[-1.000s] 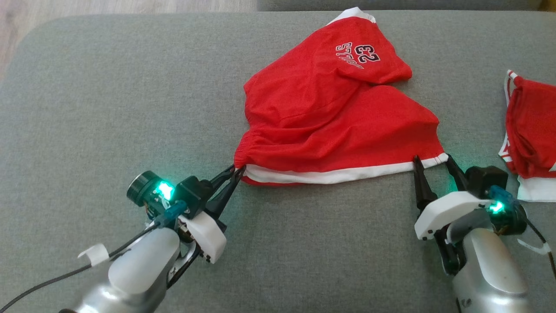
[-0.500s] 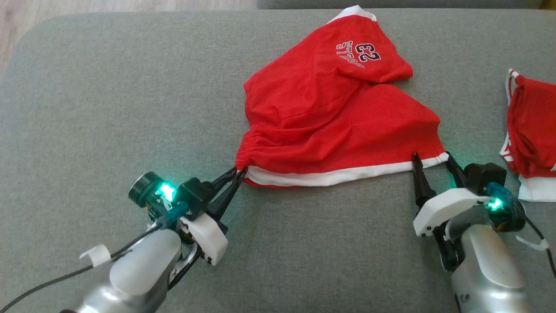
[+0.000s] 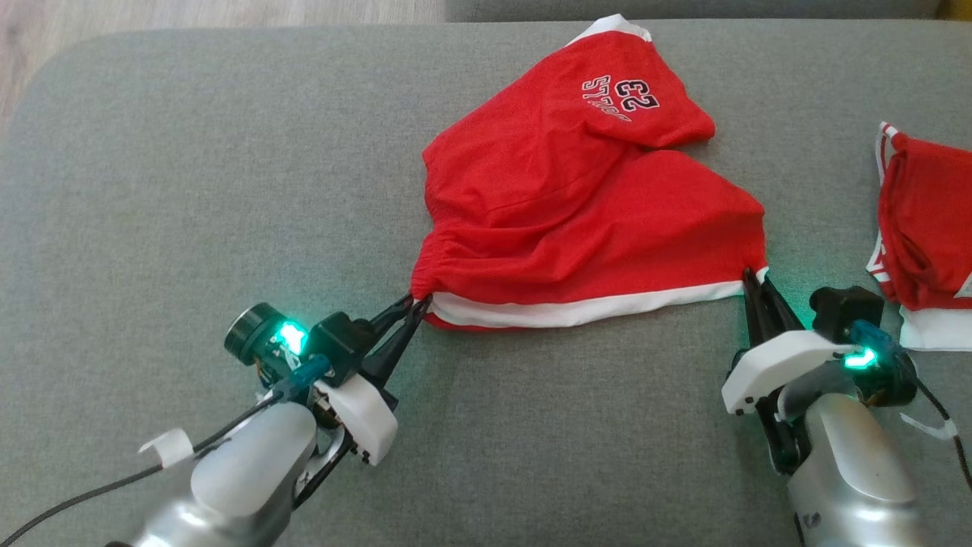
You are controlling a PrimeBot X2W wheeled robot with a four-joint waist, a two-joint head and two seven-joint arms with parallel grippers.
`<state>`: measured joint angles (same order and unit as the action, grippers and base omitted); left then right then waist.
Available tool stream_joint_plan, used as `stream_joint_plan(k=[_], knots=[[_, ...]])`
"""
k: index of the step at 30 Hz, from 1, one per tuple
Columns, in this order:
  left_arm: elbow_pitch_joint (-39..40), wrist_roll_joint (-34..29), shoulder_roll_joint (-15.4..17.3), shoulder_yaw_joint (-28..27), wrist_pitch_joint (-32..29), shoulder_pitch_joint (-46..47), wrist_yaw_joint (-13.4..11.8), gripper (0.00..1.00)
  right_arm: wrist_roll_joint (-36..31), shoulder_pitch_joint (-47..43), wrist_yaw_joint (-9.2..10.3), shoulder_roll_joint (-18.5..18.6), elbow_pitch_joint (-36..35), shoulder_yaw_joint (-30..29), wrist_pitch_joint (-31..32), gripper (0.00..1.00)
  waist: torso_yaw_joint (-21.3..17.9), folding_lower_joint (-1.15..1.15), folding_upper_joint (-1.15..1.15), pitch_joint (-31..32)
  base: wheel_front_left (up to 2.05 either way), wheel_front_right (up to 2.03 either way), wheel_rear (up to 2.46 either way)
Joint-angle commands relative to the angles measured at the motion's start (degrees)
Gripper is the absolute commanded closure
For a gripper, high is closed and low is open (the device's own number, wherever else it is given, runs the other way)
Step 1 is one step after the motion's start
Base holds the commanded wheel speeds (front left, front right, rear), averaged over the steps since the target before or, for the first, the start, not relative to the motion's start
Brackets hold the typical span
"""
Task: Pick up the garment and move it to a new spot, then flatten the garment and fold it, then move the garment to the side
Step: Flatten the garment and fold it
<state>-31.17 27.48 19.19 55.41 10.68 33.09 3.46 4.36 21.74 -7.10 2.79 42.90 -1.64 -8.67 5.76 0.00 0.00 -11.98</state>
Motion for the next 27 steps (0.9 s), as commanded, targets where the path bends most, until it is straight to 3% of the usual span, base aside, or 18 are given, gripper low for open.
stream_joint_plan(k=[1, 8, 14, 23, 27], knots=[[1.2, 0.7, 1.8, -2.1, 0.7, 2.6, -0.7, 1.00, -0.1, 1.4, -0.39, 0.1, -1.9, 1.6, -1.2, 1.00, 0.0, 0.00, 0.00, 0.2, 0.00, 0.00, 0.00], [2.0, 1.6, 2.4, -4.1, 2.2, 2.7, -2.4, 1.00, 2.9, 1.6, -0.39, 0.1, -6.6, 3.5, -3.0, 1.00, -1.0, 0.00, 0.00, 2.1, 0.00, 0.00, 0.00], [5.3, 3.1, 3.9, -7.7, 2.9, 5.6, -3.7, 1.00, 4.6, 4.5, -0.39, 1.5, -15.0, 5.2, -2.7, 1.00, -2.1, 0.00, 0.00, 4.5, 0.00, 0.00, 0.00], [12.8, 3.6, 6.6, -12.4, 1.4, 12.3, -6.4, 1.00, 5.0, 8.7, -0.39, 4.5, -27.2, 7.9, 1.8, 1.00, -2.7, 0.00, 0.00, 8.4, 0.00, 0.00, 0.00], [16.8, 3.4, 8.1, -14.3, -0.6, 14.7, -8.9, 1.00, 5.0, 9.4, -0.39, 4.8, -33.1, 7.7, 4.6, 1.00, -2.9, 0.00, 0.00, 10.1, 0.00, 0.00, 0.00]])
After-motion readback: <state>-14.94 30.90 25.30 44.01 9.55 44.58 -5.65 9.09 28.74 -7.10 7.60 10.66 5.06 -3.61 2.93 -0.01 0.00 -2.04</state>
